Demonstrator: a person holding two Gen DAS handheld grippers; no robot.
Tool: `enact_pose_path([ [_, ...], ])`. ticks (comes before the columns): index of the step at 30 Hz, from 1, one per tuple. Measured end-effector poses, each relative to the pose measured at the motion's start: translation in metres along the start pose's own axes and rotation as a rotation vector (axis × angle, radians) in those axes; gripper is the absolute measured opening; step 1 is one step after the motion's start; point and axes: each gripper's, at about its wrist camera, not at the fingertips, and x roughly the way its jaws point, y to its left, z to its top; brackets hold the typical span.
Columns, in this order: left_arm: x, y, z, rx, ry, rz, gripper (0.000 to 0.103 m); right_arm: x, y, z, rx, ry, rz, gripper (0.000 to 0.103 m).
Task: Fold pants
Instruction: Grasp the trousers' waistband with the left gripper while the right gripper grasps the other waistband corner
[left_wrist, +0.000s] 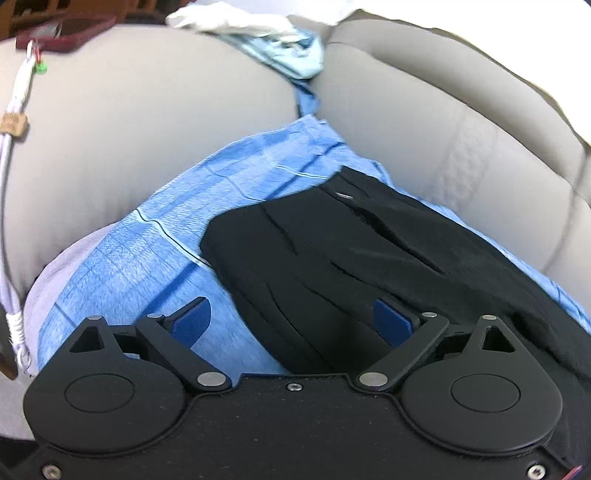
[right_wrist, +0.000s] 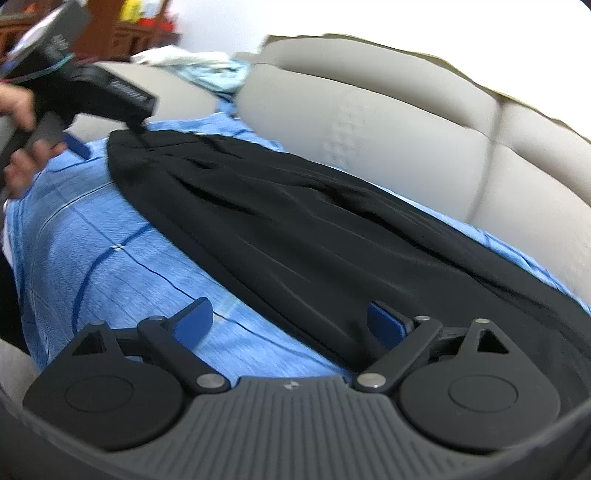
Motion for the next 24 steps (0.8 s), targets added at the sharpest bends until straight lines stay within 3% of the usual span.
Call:
enact_pose_path([
  [4,0.025,0.015,0.009,-0.056,0.007,0.019,0.094,0.020,0.010,0.009,-0.041,-0.016,0.020,0.093],
  [7,0.038,0.014,0.012,-0.041,-0.026,0.037,0.091,0.032,0.011,0.016,-0.044,-0.031,0.047,0.085],
  [8,0.041,0.013,0.012,-0.044,-0.040,0.043,0.084,0.036,0.011,0.020,-0.037,-0.034,0.064,0.081],
  [10,0.043,0.010,0.012,-0.053,-0.065,0.104,0.037,0.043,0.008,0.025,0.001,-0.027,0.106,0.069],
  [11,0.043,0.011,0.013,-0.057,-0.067,0.113,0.035,0.046,0.005,0.028,0.033,-0.016,0.143,0.048],
  [12,0.042,0.012,0.015,-0.072,-0.070,0.094,0.025,0.046,0.002,0.031,0.059,-0.005,0.158,0.025],
  [13,0.038,0.013,0.016,-0.081,-0.080,0.074,0.015,0.046,0.001,0.036,0.077,0.014,0.161,0.014],
  [14,0.032,0.011,0.017,-0.073,-0.098,0.078,0.012,0.046,-0.001,0.041,0.100,0.037,0.173,0.009],
  [18,0.003,0.001,0.020,0.007,-0.171,0.067,0.010,0.027,-0.012,0.052,0.190,0.060,0.220,0.004],
  [24,-0.033,-0.004,0.019,0.044,-0.196,0.072,0.010,-0.001,-0.015,0.059,0.236,0.077,0.272,0.004],
])
